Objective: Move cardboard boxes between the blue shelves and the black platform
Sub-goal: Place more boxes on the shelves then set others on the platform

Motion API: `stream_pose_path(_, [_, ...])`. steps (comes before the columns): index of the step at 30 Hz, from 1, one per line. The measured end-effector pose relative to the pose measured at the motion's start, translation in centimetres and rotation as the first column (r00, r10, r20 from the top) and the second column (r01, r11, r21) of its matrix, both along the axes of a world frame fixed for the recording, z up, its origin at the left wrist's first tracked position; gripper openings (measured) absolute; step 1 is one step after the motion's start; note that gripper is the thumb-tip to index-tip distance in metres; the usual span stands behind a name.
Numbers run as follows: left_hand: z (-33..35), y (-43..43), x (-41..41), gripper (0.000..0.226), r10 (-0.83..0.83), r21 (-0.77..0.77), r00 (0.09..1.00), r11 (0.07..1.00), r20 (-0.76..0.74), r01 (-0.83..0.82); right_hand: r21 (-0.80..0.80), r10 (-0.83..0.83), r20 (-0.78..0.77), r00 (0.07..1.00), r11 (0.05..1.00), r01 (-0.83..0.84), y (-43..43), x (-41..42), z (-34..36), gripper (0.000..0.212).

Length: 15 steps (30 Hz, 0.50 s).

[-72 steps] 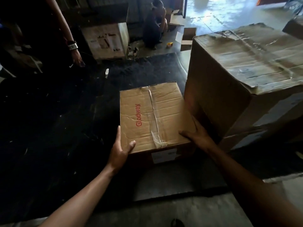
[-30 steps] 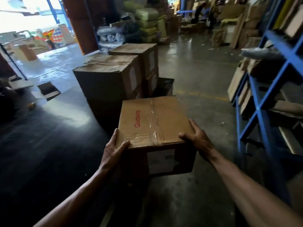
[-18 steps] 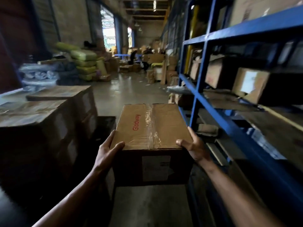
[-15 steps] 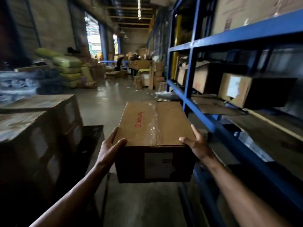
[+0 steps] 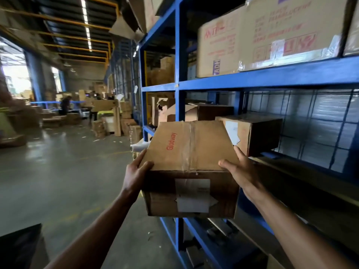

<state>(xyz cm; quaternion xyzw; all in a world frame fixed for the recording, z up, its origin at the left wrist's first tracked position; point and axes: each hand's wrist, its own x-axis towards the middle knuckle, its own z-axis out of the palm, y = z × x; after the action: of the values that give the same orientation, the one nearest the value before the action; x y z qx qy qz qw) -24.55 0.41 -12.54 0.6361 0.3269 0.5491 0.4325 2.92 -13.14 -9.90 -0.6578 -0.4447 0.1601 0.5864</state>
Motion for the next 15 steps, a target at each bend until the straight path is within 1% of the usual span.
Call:
stream_pose_path(3, [0.1,4.8,2.4,0.074,-0.069,-0.009,0.998,0.998,-0.003,0.069,0.002,-0.071,0.002,0.997,0.997,0.071,3.3,1.4,0.2,0.088])
stream_pose_path(4, [0.1,6.5,3.3,0.070,-0.083,-0.009,0.997,0.997,-0.007,0.083,0.000,-0.097,0.003,0.995,0.995,0.097,4.7,2.0,0.2,0.089])
stream_pose_path(6, [0.2,9.2,4.9,0.051,-0.122,-0.001,0.993,0.993,-0.003,0.122,0.011,-0.136,0.022,0.991,0.991,0.135,6.6,2.8,0.2,0.095])
stream_pose_path(7, [0.2,11.0,6.0,0.046,-0.144,0.000,0.990,0.990,0.008,0.144,0.018,-0.155,0.022,0.988,0.988,0.155,7.9,3.5,0.1,0.099])
stream_pose_path(9, [0.3,13.8,8.0,0.046,-0.170,-0.002,0.985,0.985,0.039,0.170,0.009,-0.193,0.005,0.981,0.981,0.193,10.0,4.8,0.0,0.098])
stream_pose_path(12, [0.6,16.8,9.7,0.046,-0.220,0.001,0.974,0.975,0.060,0.221,0.018,-0.229,0.015,0.973,0.973,0.229,12.5,5.8,0.0,0.087])
stream_pose_path(15, [1.0,19.6,11.0,0.058,-0.276,-0.002,0.960,0.961,0.046,0.276,0.032,-0.260,0.031,0.965,0.965,0.259,13.9,6.5,0.3,0.082])
